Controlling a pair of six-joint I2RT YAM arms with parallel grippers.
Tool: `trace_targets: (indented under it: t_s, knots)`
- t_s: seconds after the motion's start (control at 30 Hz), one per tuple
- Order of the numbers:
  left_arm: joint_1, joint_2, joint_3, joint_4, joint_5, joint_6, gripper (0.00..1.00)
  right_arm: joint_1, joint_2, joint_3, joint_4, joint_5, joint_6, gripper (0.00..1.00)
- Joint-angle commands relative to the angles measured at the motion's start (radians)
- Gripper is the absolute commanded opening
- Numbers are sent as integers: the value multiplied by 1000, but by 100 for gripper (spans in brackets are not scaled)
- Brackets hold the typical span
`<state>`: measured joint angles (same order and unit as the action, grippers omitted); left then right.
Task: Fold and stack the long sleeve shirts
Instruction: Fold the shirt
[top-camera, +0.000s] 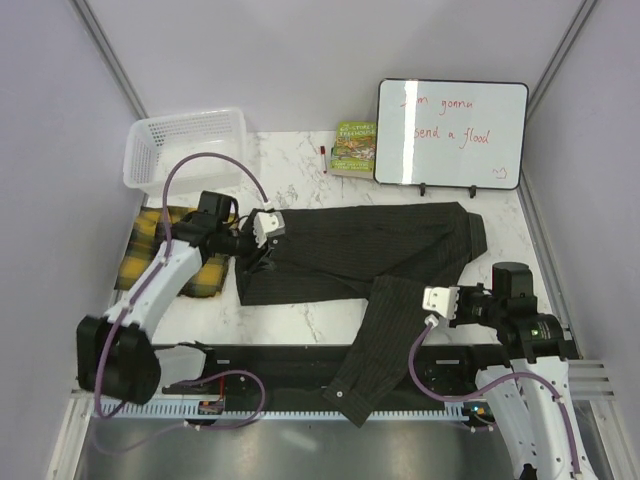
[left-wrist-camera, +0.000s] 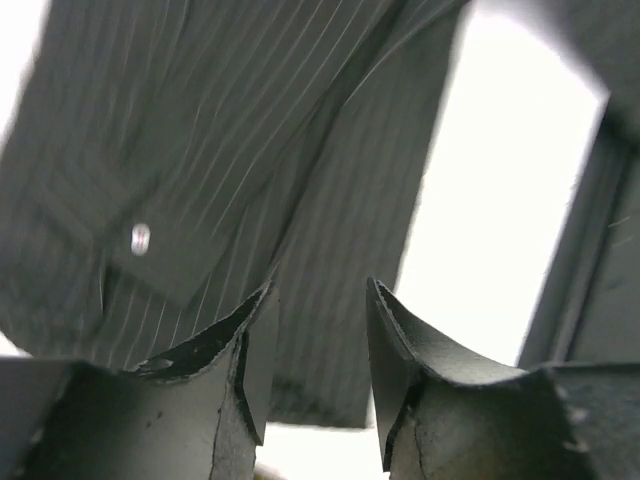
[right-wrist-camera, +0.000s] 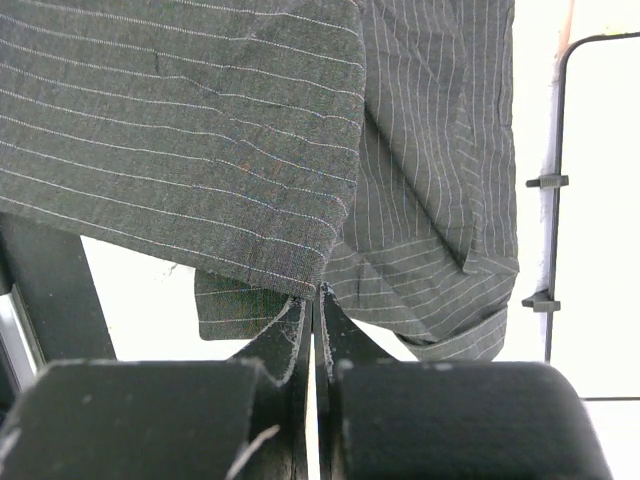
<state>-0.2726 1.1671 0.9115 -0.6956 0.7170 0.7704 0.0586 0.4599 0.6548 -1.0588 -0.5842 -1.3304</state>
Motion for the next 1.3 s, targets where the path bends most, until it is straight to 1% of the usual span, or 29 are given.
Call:
trace_targets:
  t_s: [0.0, 0.03, 0.13, 0.27, 0.4, 0.53, 0.73, 0.77, 0.8, 0.97, 1.0, 1.07, 1.1, 1.17, 1.2, 1.23, 1.27]
  knots:
    - [104, 196, 70, -97, -91, 234, 49, -3, -6, -4, -1, 12, -23, 0]
    - [116, 257, 79, -99, -106, 266, 50, -3, -6, -3, 0, 14, -13, 0]
    - [125, 336, 90, -97, -149, 309, 50, -3, 3, 3, 0, 27, -4, 0]
    - [130, 419, 95, -73, -203, 310, 51, -3, 32, 16, 5, 41, 14, 0]
    - [136, 459, 98, -19, -223, 326, 52, -3, 48, 14, 6, 37, 13, 0]
    - [136, 499, 113, -15, -228, 325, 52, -3, 56, 11, 11, 44, 17, 0]
    - [135, 482, 87, -28, -192, 345, 50, -5, 51, 5, 17, 58, 25, 0]
    - [135, 477, 84, -31, -180, 346, 49, -3, 52, 5, 22, 60, 30, 0]
    - [135, 473, 81, -35, -179, 346, 45, -3, 51, 5, 26, 61, 34, 0]
    - [135, 462, 70, -74, -166, 360, 31, -3, 65, 16, 75, 70, 94, 0]
    - [135, 457, 69, -77, -163, 360, 27, -3, 68, 17, 80, 73, 102, 0]
    - [135, 448, 72, -97, -162, 357, 22, -3, 77, 25, 92, 75, 120, 0]
    - [135, 447, 72, -105, -160, 356, 17, -5, 79, 25, 94, 75, 120, 0]
    - [135, 439, 73, -116, -159, 354, 13, -5, 74, 25, 97, 78, 120, 0]
    - [135, 434, 72, -122, -156, 354, 7, -5, 72, 25, 98, 78, 120, 0]
    - [135, 428, 70, -124, -153, 351, 3, -3, 71, 25, 99, 80, 120, 0]
    - [135, 413, 69, -124, -149, 349, 2, -3, 69, 25, 100, 81, 120, 0]
